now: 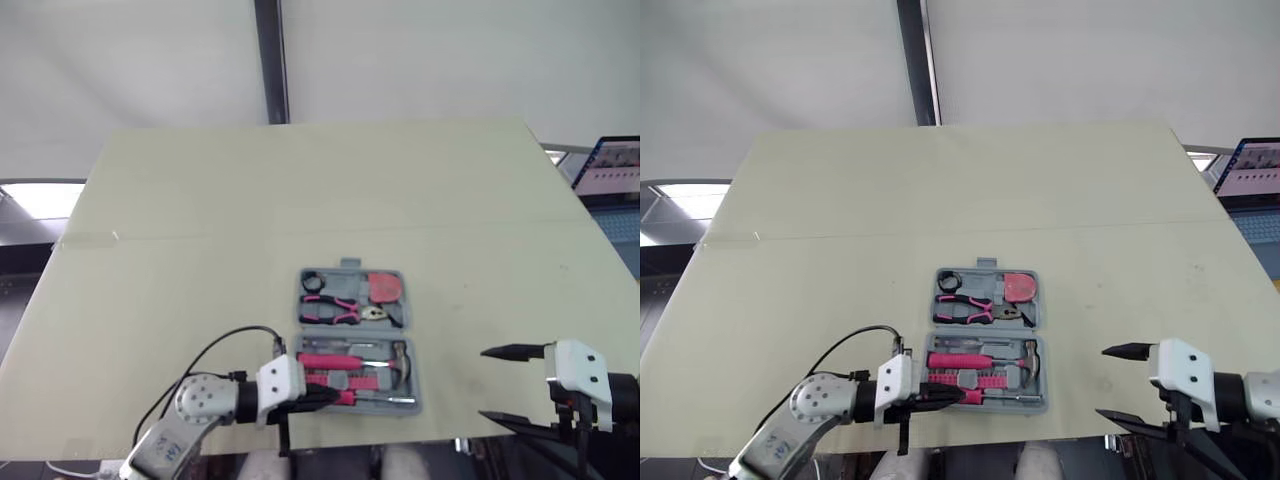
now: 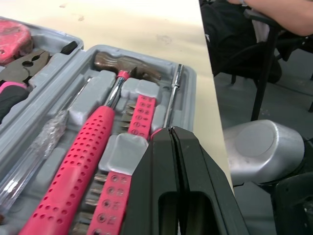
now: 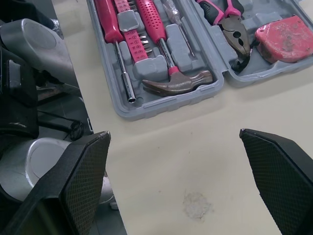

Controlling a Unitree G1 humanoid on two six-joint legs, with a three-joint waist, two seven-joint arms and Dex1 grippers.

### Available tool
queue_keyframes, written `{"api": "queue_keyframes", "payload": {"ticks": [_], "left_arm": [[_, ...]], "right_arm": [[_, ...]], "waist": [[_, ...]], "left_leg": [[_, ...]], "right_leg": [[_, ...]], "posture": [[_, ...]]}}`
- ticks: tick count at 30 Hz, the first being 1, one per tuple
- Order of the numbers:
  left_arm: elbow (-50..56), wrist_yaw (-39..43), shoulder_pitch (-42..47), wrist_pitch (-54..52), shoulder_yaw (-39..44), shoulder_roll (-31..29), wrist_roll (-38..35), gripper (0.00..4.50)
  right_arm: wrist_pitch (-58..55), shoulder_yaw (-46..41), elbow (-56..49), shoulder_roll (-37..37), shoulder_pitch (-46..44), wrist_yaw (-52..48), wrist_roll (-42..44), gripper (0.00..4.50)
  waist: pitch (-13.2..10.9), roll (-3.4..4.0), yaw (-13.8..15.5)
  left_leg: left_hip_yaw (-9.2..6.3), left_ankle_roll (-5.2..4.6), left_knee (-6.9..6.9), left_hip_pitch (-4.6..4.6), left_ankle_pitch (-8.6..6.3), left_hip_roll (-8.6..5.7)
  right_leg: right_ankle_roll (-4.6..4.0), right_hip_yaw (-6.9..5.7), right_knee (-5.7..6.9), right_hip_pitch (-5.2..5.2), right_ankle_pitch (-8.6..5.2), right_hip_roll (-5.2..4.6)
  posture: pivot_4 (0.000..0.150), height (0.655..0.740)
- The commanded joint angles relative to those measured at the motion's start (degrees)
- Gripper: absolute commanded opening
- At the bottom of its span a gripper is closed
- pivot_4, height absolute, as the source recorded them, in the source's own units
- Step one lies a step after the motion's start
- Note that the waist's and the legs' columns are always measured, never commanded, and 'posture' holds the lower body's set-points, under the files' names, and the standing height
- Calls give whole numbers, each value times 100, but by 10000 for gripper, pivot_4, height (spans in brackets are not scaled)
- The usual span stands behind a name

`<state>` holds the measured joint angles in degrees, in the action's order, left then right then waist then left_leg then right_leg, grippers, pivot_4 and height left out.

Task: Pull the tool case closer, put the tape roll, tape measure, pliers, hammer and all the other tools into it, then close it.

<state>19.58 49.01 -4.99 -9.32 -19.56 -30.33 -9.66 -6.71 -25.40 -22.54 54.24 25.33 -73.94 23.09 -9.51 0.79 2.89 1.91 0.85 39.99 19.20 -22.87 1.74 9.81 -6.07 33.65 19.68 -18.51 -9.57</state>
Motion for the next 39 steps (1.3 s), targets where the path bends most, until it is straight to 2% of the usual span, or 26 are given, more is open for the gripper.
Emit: {"api": "queue_keyframes", "payload": {"ticks": [1,9,17,39], "left_arm": [[-67,-11,39,88,-128,-17,192,579],[-351,-103,80,172,-403,101,549,579],[-453,-138,130,228,-334,212,505,579],[-994,-181,-26,471,-674,102,1014,579]], "right_arm": [[42,-142,-69,-15,-31,72,38,45000],[33,-213,-95,-17,27,59,44,45000],[32,-242,-101,-24,60,69,49,45000],[38,-267,-96,-24,73,79,43,45000]], "waist": [[0,0,-3],[0,-1,0],[0,0,2],[5,8,3]], "left_leg": [[0,0,0,0,0,0],[1,0,-2,0,0,0],[1,0,-2,0,0,0],[0,0,-2,-2,0,0]], "right_leg": [[0,0,0,0,0,0],[0,0,-1,1,0,0],[0,0,-1,0,0,0],[0,0,-2,-2,0,0]], "posture": [[1500,7400],[1500,7400],[1500,7400],[1500,7400]]}}
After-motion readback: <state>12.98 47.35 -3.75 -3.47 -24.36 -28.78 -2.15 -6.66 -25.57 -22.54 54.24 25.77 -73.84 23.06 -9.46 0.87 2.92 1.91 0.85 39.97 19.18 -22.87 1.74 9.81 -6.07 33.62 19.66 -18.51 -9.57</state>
